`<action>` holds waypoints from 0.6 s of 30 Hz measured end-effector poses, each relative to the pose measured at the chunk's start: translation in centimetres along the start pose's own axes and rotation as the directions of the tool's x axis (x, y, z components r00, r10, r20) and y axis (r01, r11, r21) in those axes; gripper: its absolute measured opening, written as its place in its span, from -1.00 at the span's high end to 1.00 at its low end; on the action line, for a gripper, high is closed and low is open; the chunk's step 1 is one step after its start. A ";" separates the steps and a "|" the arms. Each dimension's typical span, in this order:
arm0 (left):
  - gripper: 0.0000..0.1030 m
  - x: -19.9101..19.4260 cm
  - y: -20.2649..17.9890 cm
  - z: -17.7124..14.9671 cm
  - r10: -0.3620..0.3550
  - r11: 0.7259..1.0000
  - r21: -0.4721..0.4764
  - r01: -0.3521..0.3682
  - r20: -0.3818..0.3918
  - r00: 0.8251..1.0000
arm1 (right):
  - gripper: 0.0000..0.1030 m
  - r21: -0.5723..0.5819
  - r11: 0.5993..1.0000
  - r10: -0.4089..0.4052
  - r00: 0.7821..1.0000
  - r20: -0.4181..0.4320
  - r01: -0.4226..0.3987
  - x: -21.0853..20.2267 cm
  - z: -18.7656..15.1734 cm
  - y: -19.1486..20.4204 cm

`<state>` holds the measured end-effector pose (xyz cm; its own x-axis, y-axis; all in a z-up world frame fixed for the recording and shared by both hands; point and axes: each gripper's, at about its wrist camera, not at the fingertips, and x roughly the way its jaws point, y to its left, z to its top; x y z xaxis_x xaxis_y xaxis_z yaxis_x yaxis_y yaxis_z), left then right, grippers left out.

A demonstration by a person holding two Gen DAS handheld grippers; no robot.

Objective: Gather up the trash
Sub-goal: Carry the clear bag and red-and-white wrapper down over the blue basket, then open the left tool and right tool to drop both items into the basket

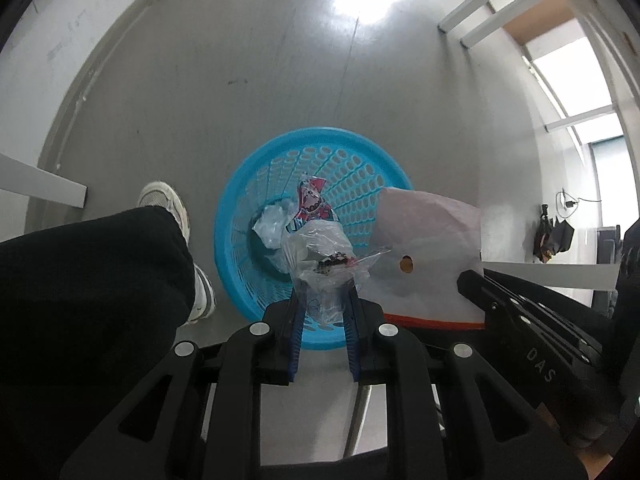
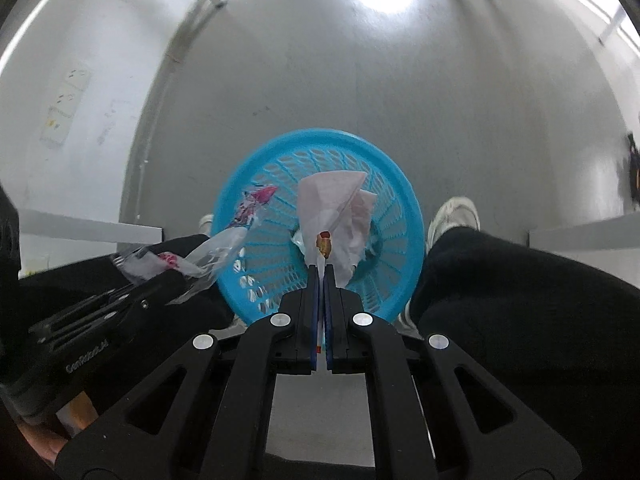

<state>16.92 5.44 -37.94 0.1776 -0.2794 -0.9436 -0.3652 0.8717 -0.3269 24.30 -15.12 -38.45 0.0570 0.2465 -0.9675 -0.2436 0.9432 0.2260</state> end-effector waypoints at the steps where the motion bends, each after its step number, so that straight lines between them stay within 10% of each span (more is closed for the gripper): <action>1: 0.64 0.8 0.1 0.3 -0.004 1.000 -0.004 0.004 -0.025 1.000 | 0.96 0.017 1.000 0.000 1.000 -0.015 0.000 0.5 0.2 -0.2; 18: 0.40 3.9 0.3 2.7 0.024 0.999 -0.034 -0.025 -0.044 0.999 | 0.76 0.115 0.993 -0.019 0.993 -0.117 0.033 5.4 2.8 -2.0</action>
<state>20.00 5.68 -41.60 0.1285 -0.2763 -0.9524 -0.4000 0.8643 -0.3048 27.74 -15.03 -43.79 -0.0519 0.2008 -0.9782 -0.1282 0.9701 0.2060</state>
